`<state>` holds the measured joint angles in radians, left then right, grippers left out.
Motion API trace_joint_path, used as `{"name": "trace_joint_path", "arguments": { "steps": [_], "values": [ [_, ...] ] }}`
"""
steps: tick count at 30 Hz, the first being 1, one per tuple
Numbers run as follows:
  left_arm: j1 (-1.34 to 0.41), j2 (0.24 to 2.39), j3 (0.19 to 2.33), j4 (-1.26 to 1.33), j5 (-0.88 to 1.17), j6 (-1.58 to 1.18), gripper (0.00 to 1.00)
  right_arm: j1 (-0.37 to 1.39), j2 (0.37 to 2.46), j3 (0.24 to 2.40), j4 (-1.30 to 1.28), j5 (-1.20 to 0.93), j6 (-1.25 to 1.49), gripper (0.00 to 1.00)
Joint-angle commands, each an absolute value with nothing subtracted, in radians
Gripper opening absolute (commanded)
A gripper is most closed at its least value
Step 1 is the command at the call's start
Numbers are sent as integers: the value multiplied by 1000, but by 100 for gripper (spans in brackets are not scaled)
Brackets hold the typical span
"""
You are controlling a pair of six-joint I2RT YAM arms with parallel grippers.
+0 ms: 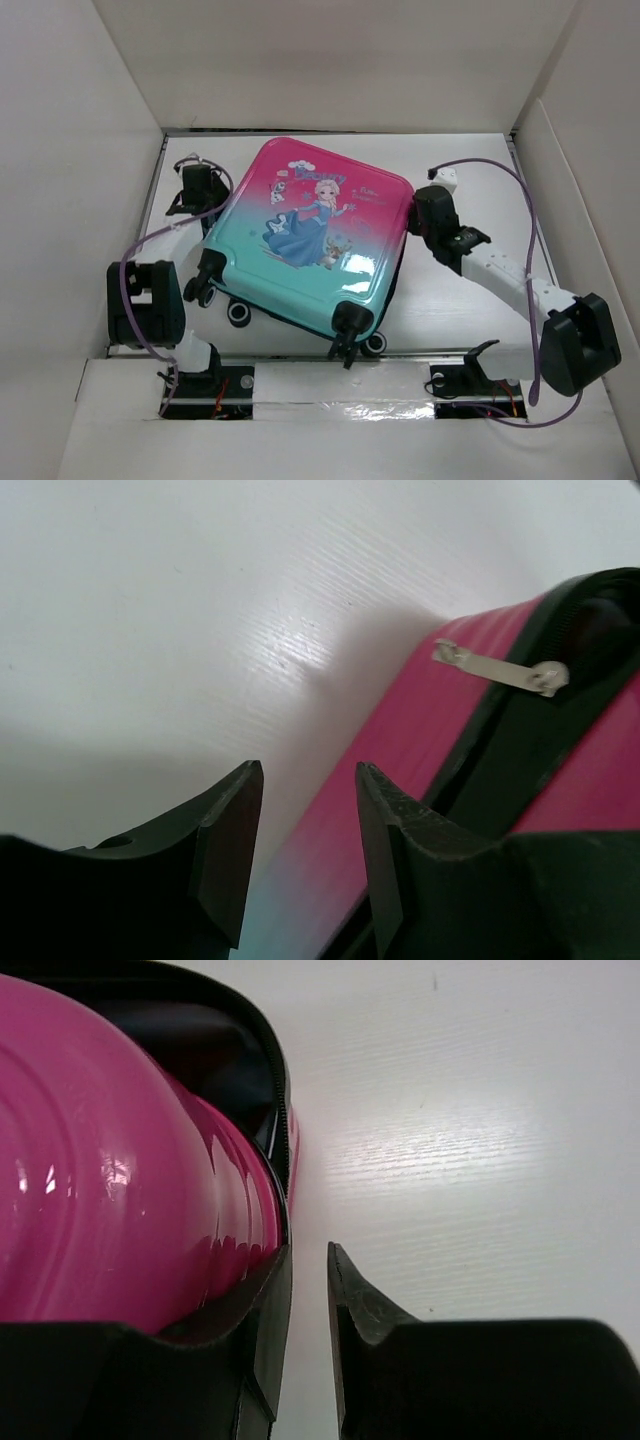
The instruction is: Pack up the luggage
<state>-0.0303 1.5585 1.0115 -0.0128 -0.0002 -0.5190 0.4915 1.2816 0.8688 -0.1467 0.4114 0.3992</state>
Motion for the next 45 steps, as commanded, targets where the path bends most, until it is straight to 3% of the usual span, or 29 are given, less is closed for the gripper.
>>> {"name": "trace_joint_path", "arguments": {
  "steps": [1,7,10,11,15,17,18,19,21,24,25,26,28,29,32,35,38,42,45],
  "values": [
    [-129,1390,896,-29,233,-580,39,520,1359,985,-31,249,396,28],
    [-156,1157,674,69,284,-672,39,529,1636,1244,-69,47,350,26],
    [-156,1022,565,110,273,-718,39,538,1837,1550,-170,-73,318,26],
    [-156,993,527,118,256,-724,40,538,1898,1770,-228,-93,308,26],
    [-166,872,453,141,245,-756,40,520,2161,2284,-523,-212,261,28],
    [-166,836,425,149,238,-755,40,488,2160,2339,-591,-201,252,34],
    [-166,828,419,150,235,-753,40,474,2123,2263,-581,-193,250,41],
    [-166,822,414,155,229,-752,40,442,2073,2184,-499,-189,256,53],
    [-166,822,397,189,212,-756,40,410,1875,1995,-382,-189,282,64],
    [-166,824,382,256,190,-781,40,371,1624,1683,-232,-164,299,70],
    [-166,833,376,284,190,-796,40,358,1561,1548,-216,-117,302,66],
    [-166,839,364,337,196,-810,40,357,1495,1475,-198,-94,311,55],
    [-166,865,350,397,196,-856,40,377,1285,1325,-126,-8,351,32],
    [-166,870,342,446,189,-868,40,388,1213,1175,-109,41,373,15],
    [-166,887,342,471,146,-879,40,445,939,912,-153,249,451,0],
    [-166,859,301,514,127,-896,38,454,706,734,-251,465,567,0],
    [-166,838,276,515,109,-894,29,375,591,614,-354,547,658,0],
    [-166,778,278,457,72,-865,5,247,584,600,-370,476,649,0],
    [-166,678,275,422,-26,-873,0,183,598,653,-434,433,628,0]
  ]
}}
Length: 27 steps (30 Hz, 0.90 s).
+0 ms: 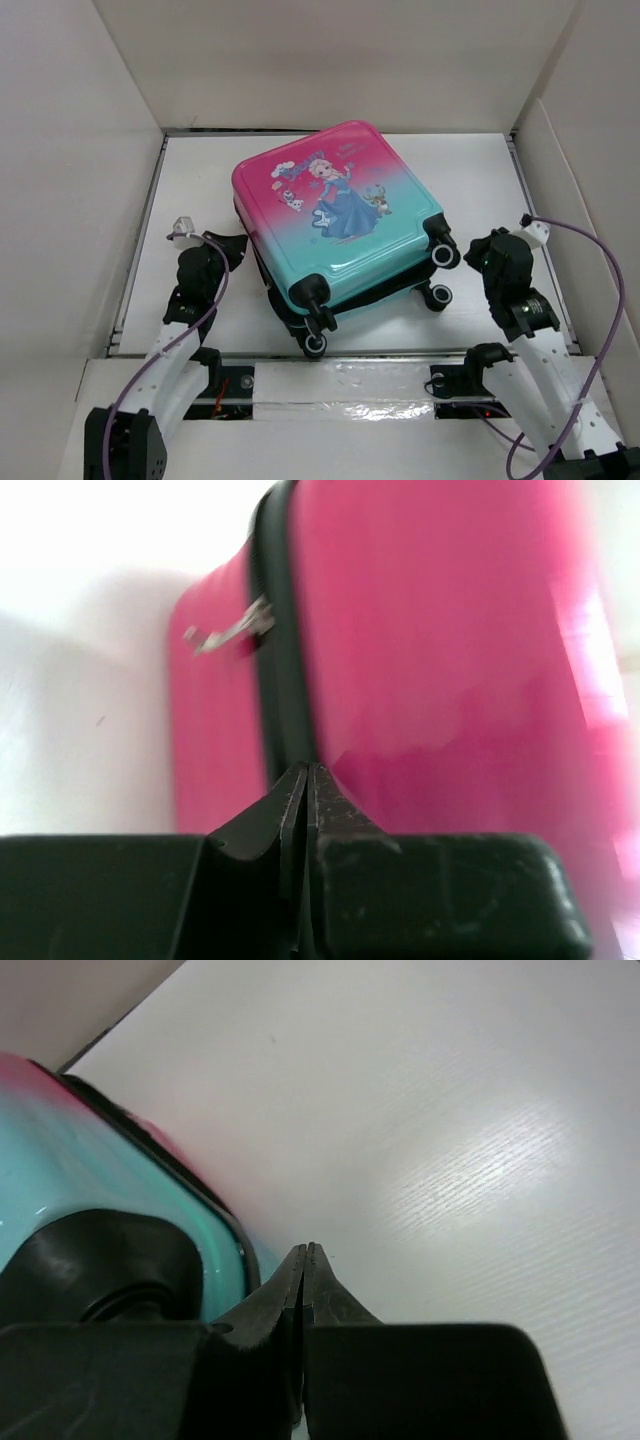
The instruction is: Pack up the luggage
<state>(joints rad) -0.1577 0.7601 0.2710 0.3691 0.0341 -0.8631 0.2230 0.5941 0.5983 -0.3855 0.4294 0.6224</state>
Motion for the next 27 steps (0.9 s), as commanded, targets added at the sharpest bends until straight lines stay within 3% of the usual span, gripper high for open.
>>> {"name": "trace_joint_path", "arguments": {
  "steps": [1,5,7,9,11,12,14,19,23,27],
  "values": [
    [-166,632,276,423,-43,-882,0,183,589,653,-414,428,611,0],
    [-175,597,345,503,-84,-919,1,163,609,644,-385,373,589,0],
    [-175,638,394,523,-101,-925,7,163,661,641,-406,356,623,0],
    [-175,705,492,558,-126,-910,28,163,683,614,-405,322,656,0],
    [-175,833,608,566,-85,-923,37,153,690,580,-370,267,673,0],
    [-175,877,639,592,-71,-913,48,153,687,551,-362,252,689,0],
    [-175,1023,787,580,-28,-887,54,153,670,531,-364,221,701,0],
    [-123,1424,1181,384,98,-776,60,172,609,483,-406,184,695,0],
    [-54,1618,1334,347,236,-808,60,205,574,443,-382,100,702,1],
    [-29,1816,1622,149,317,-700,60,287,629,400,-344,67,718,0]
  ]
}}
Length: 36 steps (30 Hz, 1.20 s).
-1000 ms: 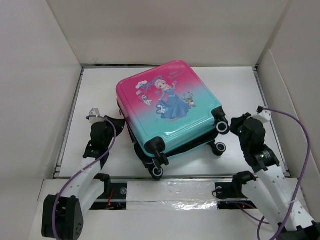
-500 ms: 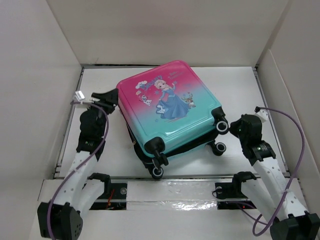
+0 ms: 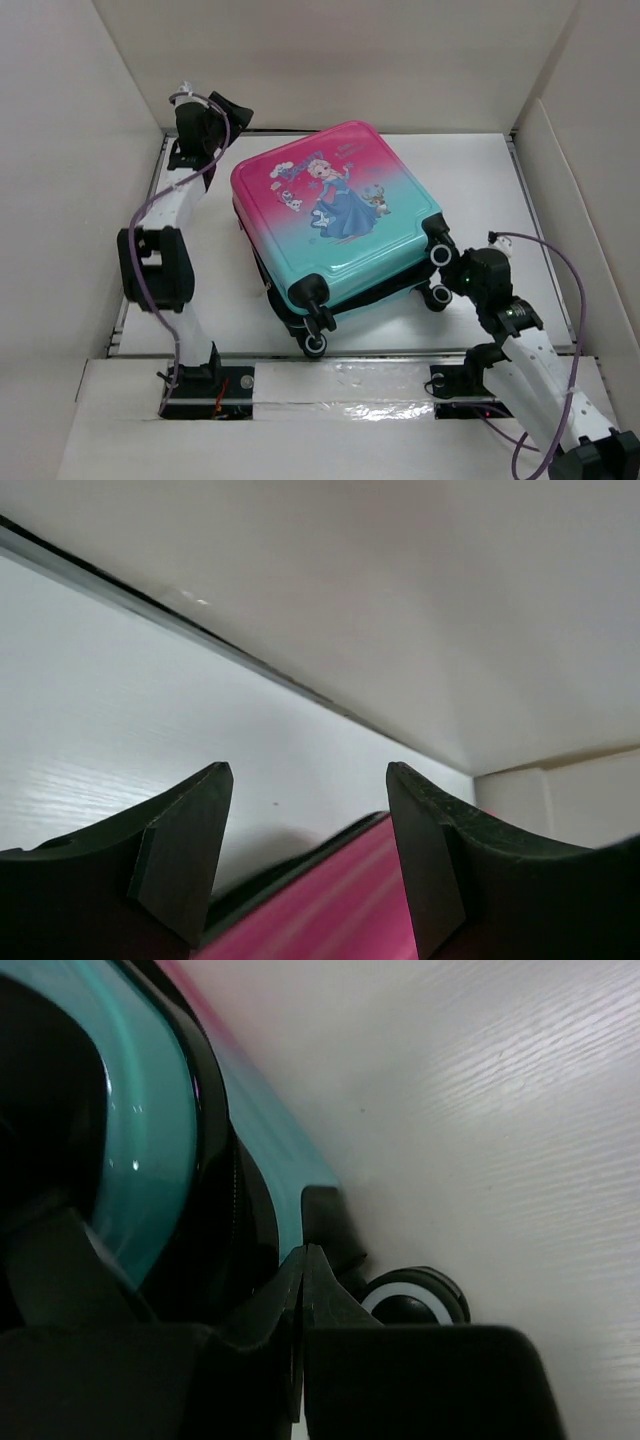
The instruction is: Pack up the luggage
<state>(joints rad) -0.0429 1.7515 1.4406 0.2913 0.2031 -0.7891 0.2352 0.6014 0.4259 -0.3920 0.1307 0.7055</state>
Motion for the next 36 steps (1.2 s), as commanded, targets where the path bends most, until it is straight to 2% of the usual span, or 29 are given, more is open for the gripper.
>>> {"name": "trace_joint_path", "arguments": {
  "steps": [1,4,8,14,19,20,25,28,31,34,35,36],
  "values": [
    [-29,1894,1676,97,330,-645,60,301,652,393,-319,77,718,1],
    [-29,2000,1799,2,412,-601,60,324,696,374,-214,42,715,0],
    [-29,2005,1728,84,440,-658,60,344,825,428,-126,11,660,0],
    [-29,1911,1415,305,368,-738,59,344,971,566,35,61,539,2],
    [-47,1803,1117,484,374,-823,56,344,1231,745,109,8,479,2],
    [-57,1780,1012,567,352,-839,55,344,1274,828,109,-35,468,2],
    [-130,1602,770,684,279,-873,53,344,1529,1112,74,-110,457,2],
    [-176,1478,625,727,241,-871,53,334,1702,1363,-64,-176,427,4],
    [-215,1332,522,700,203,-845,53,334,1862,1610,-197,-265,391,11],
    [-245,1185,439,663,158,-835,53,312,1936,1715,-267,-320,379,33],
    [-255,1155,427,638,152,-831,53,311,1934,1733,-270,-331,376,46],
    [-255,1126,408,626,144,-828,53,301,1910,1723,-261,-336,374,54]
  ]
}}
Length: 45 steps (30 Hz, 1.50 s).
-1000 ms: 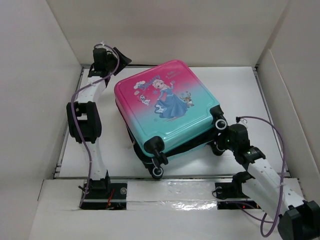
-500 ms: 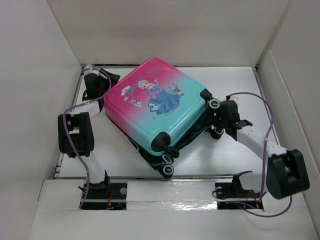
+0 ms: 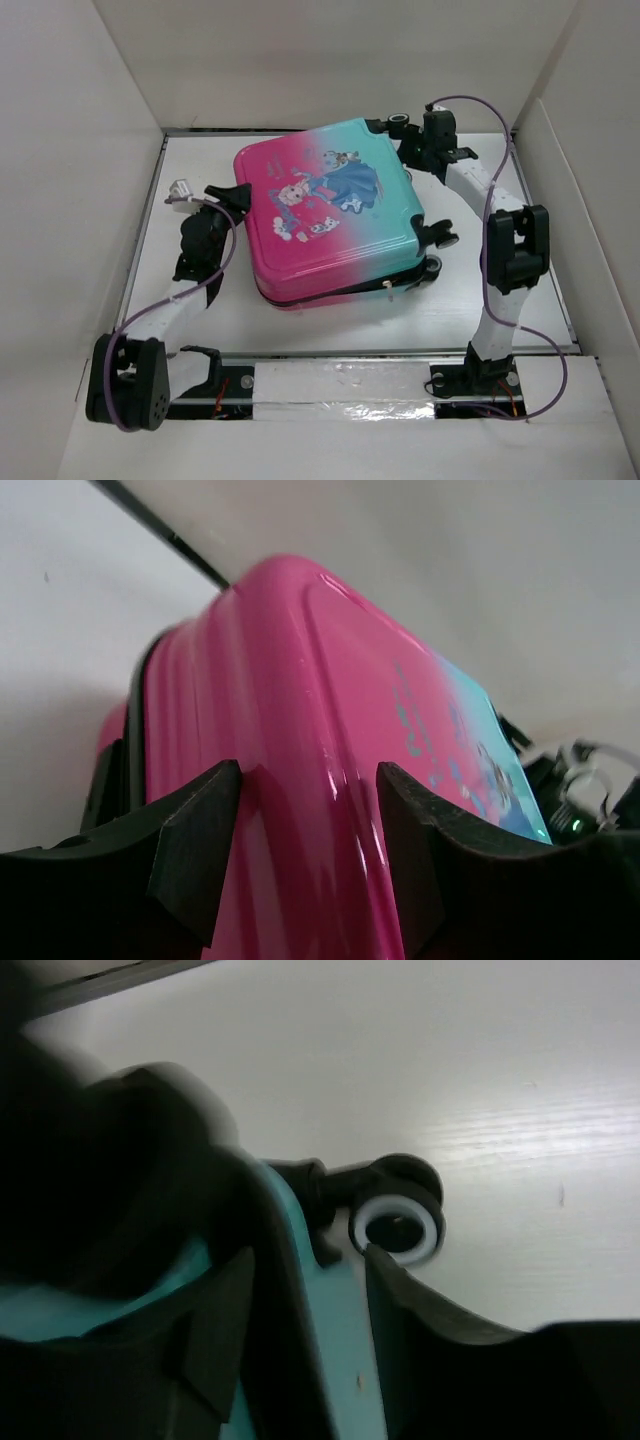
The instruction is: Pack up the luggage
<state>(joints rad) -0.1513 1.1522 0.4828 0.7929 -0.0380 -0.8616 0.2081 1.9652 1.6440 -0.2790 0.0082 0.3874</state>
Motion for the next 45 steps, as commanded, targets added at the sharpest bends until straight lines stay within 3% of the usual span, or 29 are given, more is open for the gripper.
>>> {"name": "trace_joint_path", "arguments": {
  "steps": [1,2,8,17,19,22,23,24,30,34,41,45],
  "values": [
    [-255,1073,400,614,137,-827,53,289,1893,1703,-227,-331,386,60],
    [-255,1051,393,604,132,-828,53,279,1876,1662,-221,-330,391,68],
    [-255,925,400,588,115,-841,53,223,1701,1459,-177,-305,370,81],
    [-255,926,483,642,100,-867,58,173,1364,1171,-144,-169,365,83],
    [-255,981,544,658,87,-862,62,187,1222,1090,-82,-144,389,79],
    [-255,1076,676,621,150,-847,63,227,1044,921,-19,-85,428,45],
    [-255,1083,684,650,159,-853,63,227,1002,846,-18,-65,439,30],
    [-255,1080,683,658,141,-854,63,227,961,813,-23,-36,446,25],
    [-158,980,638,647,-60,-914,61,227,643,618,-101,209,543,9],
    [-144,1052,742,624,-83,-919,61,215,519,554,-211,362,589,0],
    [-88,1421,1096,459,-65,-830,62,224,546,460,-242,151,626,0],
    [-31,1667,1358,362,141,-743,61,282,617,416,-193,69,629,0]
  ]
}}
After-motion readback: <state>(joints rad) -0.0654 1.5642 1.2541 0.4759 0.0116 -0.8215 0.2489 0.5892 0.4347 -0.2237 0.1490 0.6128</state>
